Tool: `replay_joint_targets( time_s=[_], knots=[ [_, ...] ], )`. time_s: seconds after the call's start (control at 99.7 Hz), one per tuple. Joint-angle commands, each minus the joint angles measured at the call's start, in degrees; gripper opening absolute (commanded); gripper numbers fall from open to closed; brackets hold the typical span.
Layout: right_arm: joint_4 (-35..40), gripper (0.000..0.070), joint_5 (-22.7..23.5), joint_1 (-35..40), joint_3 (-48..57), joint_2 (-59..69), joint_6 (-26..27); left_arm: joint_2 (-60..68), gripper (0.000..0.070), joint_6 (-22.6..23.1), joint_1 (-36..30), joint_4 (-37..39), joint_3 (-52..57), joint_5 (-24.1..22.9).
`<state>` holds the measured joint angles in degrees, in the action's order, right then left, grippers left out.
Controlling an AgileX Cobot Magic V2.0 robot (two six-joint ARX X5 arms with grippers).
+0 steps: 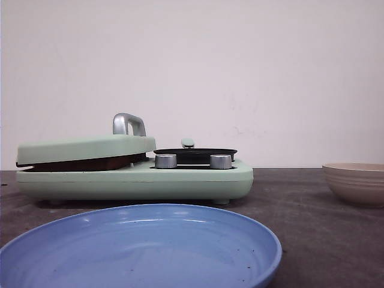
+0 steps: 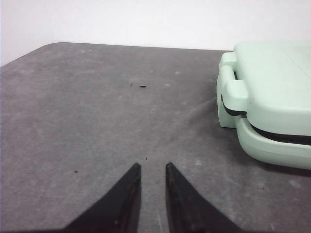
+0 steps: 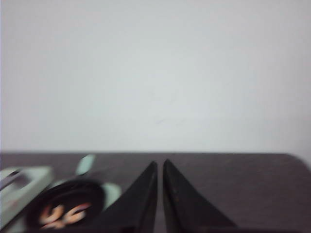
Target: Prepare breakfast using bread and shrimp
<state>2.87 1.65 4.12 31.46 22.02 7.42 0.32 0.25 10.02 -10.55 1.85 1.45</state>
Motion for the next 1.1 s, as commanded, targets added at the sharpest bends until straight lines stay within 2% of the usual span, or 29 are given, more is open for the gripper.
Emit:
replay_joint_targets(
  time_s=[0.0, 0.13, 0.241, 0.391, 0.461, 0.622, 1.093],
  knots=[
    [-4.02, 0.0012, -1.73, -0.48, -6.38, -1.49, -0.33, -0.04, 0.0017, -0.52, 0.24, -0.17, -1.05, -0.02],
    [-6.95, 0.0012, -2.29, -1.84, -18.1, -8.52, -0.28, -0.04, 0.0017, -0.52, 0.24, -0.17, -1.05, -0.02],
    [-4.52, 0.0012, -0.55, -2.23, -24.98, -14.97, -0.35, -0.04, 0.0017, -0.52, 0.24, -0.17, -1.05, -0.02],
    [-0.2, 0.0012, 2.99, -2.58, -29.22, -20.11, -1.33, -0.04, 0.0017, -0.52, 0.24, -0.17, -1.05, -0.02],
    [0.28, 0.0012, 4.07, -3.08, -30.71, -21.38, -2.45, -0.04, 0.0017, -0.52, 0.24, -0.17, -1.05, -0.04],
    [7.02, 0.0012, 4.31, -4.37, -30.82, -21.81, -2.4, -0.04, 0.0017, -0.52, 0.24, -0.17, -1.05, -0.02],
    [6.12, 0.0012, 4.35, -6.29, -30.82, -21.81, -2.49, -0.04, 0.0017, -0.52, 0.24, -0.2, -1.05, -0.02]
  ],
)
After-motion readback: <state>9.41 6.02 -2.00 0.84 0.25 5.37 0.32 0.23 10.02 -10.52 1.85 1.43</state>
